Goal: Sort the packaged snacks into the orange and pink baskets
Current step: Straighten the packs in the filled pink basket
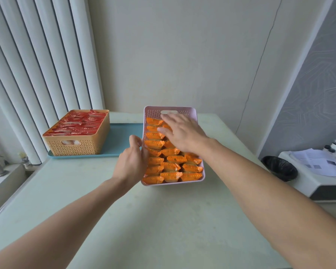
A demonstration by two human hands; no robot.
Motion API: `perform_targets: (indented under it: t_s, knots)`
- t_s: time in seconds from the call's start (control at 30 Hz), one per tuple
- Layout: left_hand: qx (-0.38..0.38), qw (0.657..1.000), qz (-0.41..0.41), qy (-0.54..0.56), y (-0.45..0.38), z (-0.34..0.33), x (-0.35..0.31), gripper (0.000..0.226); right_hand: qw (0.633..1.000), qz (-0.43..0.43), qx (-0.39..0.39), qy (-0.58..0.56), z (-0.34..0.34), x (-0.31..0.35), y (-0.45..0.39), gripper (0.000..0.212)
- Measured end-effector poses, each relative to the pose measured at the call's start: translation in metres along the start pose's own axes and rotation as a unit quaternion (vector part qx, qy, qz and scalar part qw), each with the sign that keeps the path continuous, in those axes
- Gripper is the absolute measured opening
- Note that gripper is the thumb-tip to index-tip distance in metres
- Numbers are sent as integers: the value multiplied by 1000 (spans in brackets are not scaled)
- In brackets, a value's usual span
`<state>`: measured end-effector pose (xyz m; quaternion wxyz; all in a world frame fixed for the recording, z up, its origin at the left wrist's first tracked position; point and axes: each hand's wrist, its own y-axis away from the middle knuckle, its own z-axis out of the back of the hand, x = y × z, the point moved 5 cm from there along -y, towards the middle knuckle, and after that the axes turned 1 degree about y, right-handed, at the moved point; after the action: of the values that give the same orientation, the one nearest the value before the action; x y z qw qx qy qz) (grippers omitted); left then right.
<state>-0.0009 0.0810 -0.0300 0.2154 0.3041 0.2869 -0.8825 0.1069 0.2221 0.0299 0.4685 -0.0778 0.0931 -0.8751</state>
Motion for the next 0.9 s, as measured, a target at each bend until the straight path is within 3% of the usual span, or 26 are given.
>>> perform_targets:
  t_s: [0.23,0.37,0.5,0.53,0.67,0.77,0.9]
  knots:
    - [17,1000,13,-6,-9,-3,3,19,1000,-3,-18,-6,-16,-15,9,75]
    - [19,1000,22,-4,-10,-4,5,22,985,-19,-97,-143,7,-15,25,72]
    - [18,1000,23,-6,-12,-4,6,24,989,-28,80,-120,-4,-32,46,91]
    - [18,1000,23,-8,-12,-5,6,25,988,-41,92,-120,-11,-36,50,96]
    - [17,1000,21,-14,-11,-5,6,24,986,-63,-19,-151,-28,-28,51,101]
    - [20,999,28,-10,-13,-5,7,23,982,-78,-43,-168,-35,-21,48,101]
    - [31,999,37,-9,-18,-6,8,28,979,-80,-58,-178,-26,-30,48,74]
